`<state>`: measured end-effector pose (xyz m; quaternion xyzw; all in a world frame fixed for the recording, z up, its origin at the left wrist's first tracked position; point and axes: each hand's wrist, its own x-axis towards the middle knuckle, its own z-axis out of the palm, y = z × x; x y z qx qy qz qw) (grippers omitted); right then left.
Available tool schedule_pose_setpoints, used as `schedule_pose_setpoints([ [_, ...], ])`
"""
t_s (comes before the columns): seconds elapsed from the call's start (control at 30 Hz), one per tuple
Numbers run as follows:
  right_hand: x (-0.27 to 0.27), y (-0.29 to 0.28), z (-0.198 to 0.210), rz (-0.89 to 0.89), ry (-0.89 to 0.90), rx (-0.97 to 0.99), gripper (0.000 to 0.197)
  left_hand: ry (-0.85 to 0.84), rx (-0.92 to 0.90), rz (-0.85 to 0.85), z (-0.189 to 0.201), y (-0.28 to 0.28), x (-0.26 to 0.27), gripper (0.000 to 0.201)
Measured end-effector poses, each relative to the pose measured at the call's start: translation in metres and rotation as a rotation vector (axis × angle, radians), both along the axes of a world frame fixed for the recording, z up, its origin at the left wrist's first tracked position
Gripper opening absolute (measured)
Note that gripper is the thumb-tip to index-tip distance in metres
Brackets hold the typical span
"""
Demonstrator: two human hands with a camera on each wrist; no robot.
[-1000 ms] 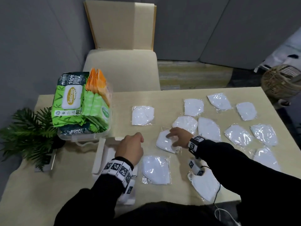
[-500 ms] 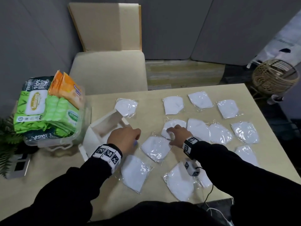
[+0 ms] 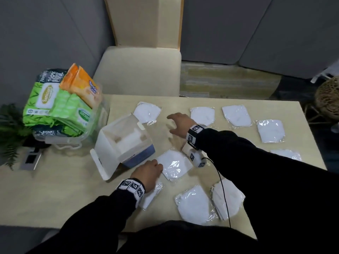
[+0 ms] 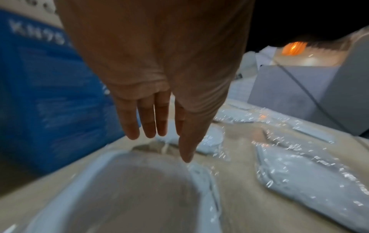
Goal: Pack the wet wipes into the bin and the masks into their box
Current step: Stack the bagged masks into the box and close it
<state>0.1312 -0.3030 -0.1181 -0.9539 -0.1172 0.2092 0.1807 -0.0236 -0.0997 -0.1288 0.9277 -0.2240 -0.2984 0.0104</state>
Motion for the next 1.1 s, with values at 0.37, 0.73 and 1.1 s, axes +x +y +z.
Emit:
schedule_pose_setpoints([
  [0.37,0.047,0.076,-0.029,0.15,0.068,-0.246,0.061,0.089,0.118,-0.035,-0.017,0.028,0.015,0.06],
  [0.73,0.028,0.028,-0.049,-0.152,0.048,-0.18,0.096,0.232,-0.699,0.504,0.039,0.005,0.049,0.021],
  [1.1,-0.042,-0.085,0.036,-0.383,0.264,0.397,0.102,0.293,-1.283,1.041,0.095,-0.022,0.076,0.023],
])
